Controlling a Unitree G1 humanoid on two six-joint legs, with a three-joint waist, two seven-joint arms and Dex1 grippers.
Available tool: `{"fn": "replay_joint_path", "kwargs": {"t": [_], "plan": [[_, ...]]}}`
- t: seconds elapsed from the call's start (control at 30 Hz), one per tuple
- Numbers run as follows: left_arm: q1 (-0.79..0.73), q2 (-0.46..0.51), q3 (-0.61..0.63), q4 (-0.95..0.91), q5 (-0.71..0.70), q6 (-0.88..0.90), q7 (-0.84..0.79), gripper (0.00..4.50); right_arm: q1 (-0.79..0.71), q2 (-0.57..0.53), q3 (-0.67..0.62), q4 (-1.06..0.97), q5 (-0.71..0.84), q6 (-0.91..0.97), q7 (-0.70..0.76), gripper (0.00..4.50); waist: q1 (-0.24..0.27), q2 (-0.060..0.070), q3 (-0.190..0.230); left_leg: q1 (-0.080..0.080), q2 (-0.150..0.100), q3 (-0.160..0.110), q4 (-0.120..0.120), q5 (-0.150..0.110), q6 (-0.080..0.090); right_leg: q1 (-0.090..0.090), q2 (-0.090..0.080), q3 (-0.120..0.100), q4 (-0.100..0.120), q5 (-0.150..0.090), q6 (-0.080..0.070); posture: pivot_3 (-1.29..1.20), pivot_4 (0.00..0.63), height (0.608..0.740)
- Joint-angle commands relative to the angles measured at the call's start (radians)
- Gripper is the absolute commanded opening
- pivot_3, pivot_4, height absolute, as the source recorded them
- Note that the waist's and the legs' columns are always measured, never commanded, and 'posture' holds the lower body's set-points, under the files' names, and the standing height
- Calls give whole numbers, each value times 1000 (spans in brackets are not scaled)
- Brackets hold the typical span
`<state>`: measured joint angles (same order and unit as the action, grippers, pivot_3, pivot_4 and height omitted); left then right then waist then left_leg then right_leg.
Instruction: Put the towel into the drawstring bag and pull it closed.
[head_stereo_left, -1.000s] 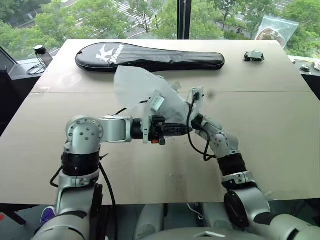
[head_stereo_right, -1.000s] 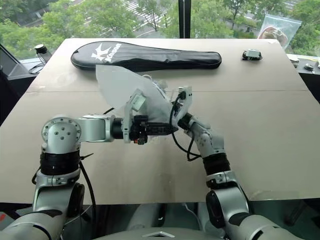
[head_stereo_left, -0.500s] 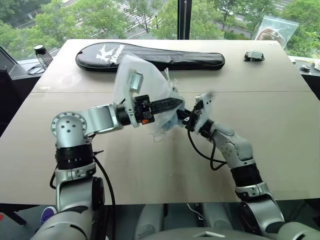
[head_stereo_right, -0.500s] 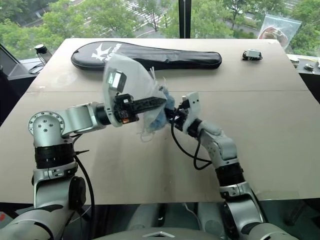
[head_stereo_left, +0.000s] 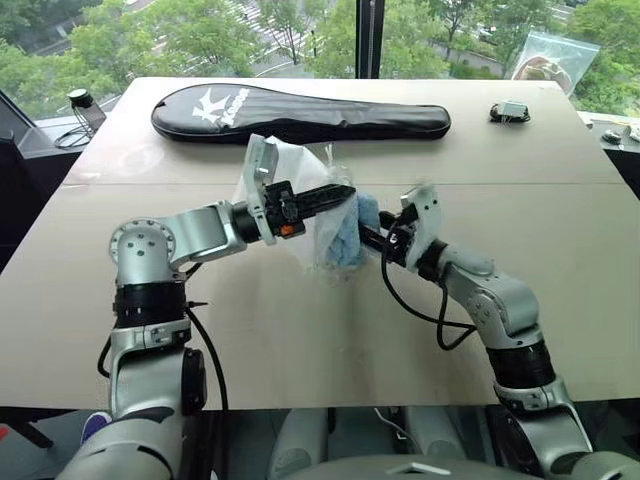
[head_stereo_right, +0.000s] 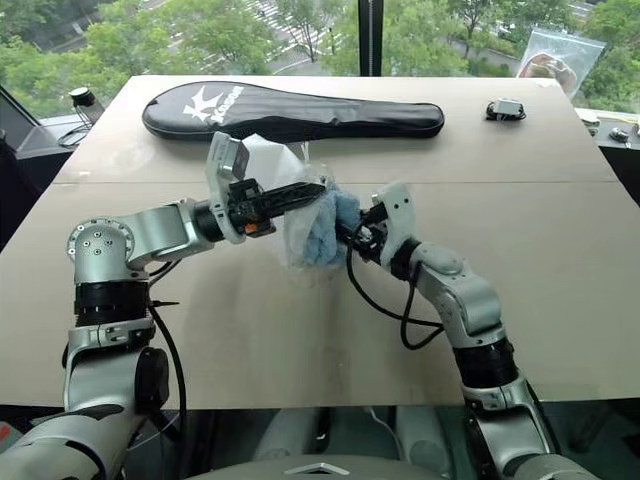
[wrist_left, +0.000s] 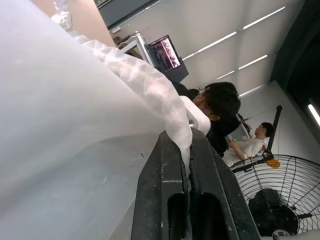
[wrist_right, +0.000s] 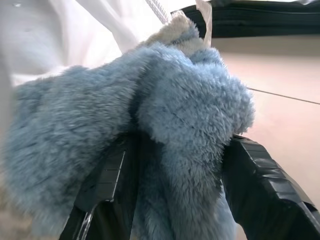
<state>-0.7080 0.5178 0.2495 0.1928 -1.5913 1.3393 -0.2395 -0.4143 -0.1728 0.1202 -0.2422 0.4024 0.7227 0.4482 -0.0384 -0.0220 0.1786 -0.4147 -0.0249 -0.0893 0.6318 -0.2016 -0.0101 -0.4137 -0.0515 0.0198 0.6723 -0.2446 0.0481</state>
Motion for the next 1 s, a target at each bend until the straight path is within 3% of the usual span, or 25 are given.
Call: {"fn": "replay_joint_path", "kwargs": {"t": [0.03, 0.13, 0.23, 0.33, 0.43, 0.57, 0.63, 0.83, 1.0], "plan": [[-37, 31, 20, 27, 13, 12, -54, 0, 15, -35, -58, -129, 71, 59, 10, 2515, -1, 0, 0, 0, 0, 0, 0, 0, 0, 0, 0, 0, 0, 0, 0, 0, 150, 740], [-47, 40, 11, 42, 34, 31, -83, 0, 24, -58, -86, -189, 146, 115, 33, 2515, 0, 0, 0, 0, 0, 0, 0, 0, 0, 0, 0, 0, 0, 0, 0, 0, 150, 740], [-55, 36, -1, 48, 62, 44, -105, 0, 1, -66, -34, -205, 171, 154, 57, 2515, -3, 0, 0, 0, 0, 0, 0, 0, 0, 0, 0, 0, 0, 0, 0, 0, 150, 740], [-58, 29, -17, 38, 96, 50, -122, 0, -77, -10, 94, -66, 86, 129, 38, 2515, -6, 0, 0, 0, 1, 0, 0, 0, 0, 0, 0, 0, 0, 0, 0, 0, 150, 740], [-57, 28, -29, 18, 135, 51, -141, 0, -142, 51, 132, 102, 24, 75, 23, 2515, -7, 0, 0, 2, 0, 1, 0, 0, 0, 0, 2, 2, 0, 0, 0, 0, 150, 740], [-44, 74, -96, -73, 280, 1, -214, 0, -178, 77, 162, 240, -45, -86, 76, 694, 3, 0, 0, 0, 0, 0, 0, 0, 0, 0, 2, -1, 0, 0, 0, 0, 150, 740], [-45, 105, -141, -109, 379, -48, -262, 0, -186, 98, 172, 257, -36, -144, 137, 30, 1, 0, 0, -1, -1, 1, 0, 0, 0, 0, 0, 0, -2, 0, 0, 0, 150, 740], [-81, 124, -197, -154, 464, -10, -338, 0, -330, 184, 257, 587, -164, -431, 274, 30, -9, 0, 0, 1, 1, 0, -3, 0, 0, 0, 3, 0, -3, 0, 0, 0, 150, 740], [6, 133, -186, -294, 417, 63, -368, 0, -401, 343, 69, 868, 37, -500, 538, 30, -15, -1, 0, 1, 3, 0, -5, 0, -1, 0, 2, 1, -4, 0, 0, 0, 150, 740]]}}
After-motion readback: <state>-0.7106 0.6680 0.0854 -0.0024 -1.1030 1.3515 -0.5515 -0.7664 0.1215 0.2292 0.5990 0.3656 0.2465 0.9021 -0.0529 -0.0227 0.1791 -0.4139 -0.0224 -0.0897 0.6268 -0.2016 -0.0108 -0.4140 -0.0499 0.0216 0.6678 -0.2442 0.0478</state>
